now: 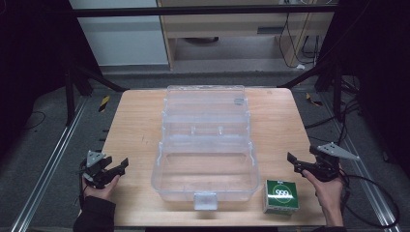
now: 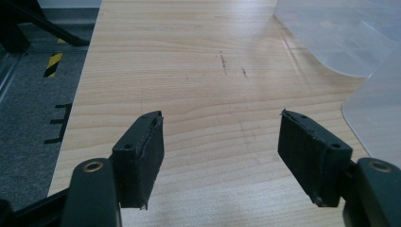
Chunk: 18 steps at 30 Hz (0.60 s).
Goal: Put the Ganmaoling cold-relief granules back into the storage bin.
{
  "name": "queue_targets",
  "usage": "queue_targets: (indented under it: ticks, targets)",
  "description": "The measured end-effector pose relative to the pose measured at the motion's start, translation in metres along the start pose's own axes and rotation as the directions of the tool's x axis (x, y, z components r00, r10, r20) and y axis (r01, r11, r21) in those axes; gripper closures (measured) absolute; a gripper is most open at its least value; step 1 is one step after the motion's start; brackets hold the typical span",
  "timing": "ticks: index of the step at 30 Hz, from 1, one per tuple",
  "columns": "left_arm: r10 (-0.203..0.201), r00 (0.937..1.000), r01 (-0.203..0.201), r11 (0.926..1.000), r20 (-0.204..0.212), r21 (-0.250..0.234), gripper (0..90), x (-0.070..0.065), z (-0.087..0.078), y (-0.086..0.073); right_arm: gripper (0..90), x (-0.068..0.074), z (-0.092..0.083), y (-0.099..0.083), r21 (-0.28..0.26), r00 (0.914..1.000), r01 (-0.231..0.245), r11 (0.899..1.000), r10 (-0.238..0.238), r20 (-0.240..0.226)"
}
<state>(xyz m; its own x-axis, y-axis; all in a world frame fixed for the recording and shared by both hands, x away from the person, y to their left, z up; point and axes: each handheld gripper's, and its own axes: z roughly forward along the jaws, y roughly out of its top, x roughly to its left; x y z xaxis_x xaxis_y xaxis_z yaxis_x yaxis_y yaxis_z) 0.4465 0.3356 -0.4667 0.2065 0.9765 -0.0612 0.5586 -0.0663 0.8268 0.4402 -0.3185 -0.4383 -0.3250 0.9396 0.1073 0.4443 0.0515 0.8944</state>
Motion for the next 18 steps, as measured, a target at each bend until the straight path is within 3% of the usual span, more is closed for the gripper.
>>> queue_targets:
  ticks: [5,10,15,18]
  targets:
    - [0.006,0.9999,-0.007,0.9998,0.010,0.019,32.2,-0.002,0.003,-0.001,7.8,0.008,-0.011,0.016,0.015,0.9957,0.082,0.996,-0.082,-0.044]
    - [0.009,0.9999,-0.009,0.9997,0.008,0.024,32.0,-0.003,0.003,-0.002,7.5,0.019,-0.021,0.031,0.018,0.9836,0.166,0.986,-0.164,-0.075]
    - [0.025,0.9997,-0.025,0.9988,0.002,0.041,31.7,-0.004,0.004,-0.002,6.5,0.033,-0.027,0.046,0.032,0.9648,0.236,0.971,-0.231,-0.127]
    - [0.036,0.9993,-0.036,0.9982,0.003,0.048,31.6,-0.005,0.004,-0.002,5.8,0.043,-0.028,0.051,0.075,0.9439,0.304,0.950,-0.289,-0.159]
